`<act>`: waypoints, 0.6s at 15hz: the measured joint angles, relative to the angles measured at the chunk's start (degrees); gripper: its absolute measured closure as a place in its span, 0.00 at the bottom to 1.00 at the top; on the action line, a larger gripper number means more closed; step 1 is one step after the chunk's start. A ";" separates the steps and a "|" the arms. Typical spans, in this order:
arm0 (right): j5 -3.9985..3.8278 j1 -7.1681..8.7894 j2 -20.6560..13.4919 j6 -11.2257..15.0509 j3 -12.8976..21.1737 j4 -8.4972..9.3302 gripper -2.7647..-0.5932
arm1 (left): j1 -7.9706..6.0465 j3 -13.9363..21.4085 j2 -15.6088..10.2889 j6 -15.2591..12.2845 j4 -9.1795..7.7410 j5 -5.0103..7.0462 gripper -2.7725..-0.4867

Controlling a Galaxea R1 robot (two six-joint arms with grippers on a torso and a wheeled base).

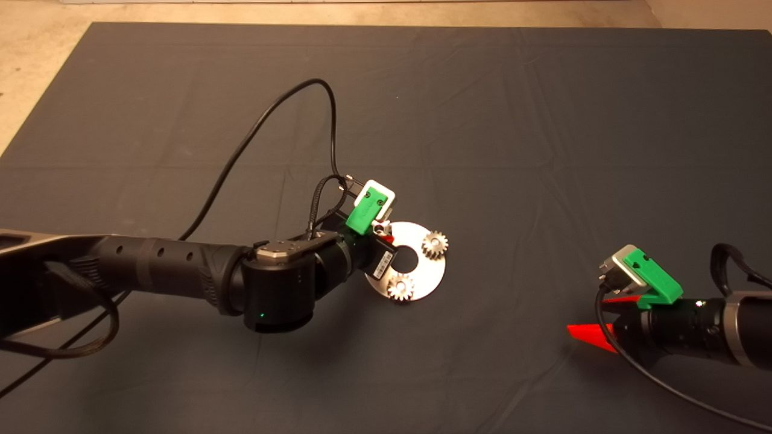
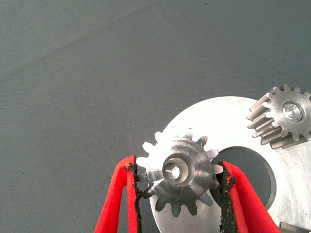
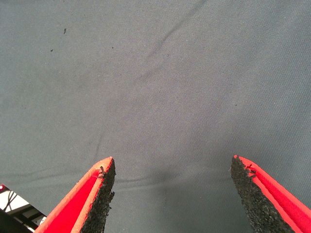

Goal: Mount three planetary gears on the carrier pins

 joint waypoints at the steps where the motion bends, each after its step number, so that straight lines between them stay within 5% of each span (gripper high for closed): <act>1: -0.01 0.00 0.00 0.00 0.00 0.00 0.46 | 0.00 -0.11 0.00 0.00 0.00 -0.25 0.91; 9: 0.00 0.00 0.00 -0.01 0.00 0.00 0.46 | -0.02 -1.02 -0.30 0.07 0.05 -1.97 0.91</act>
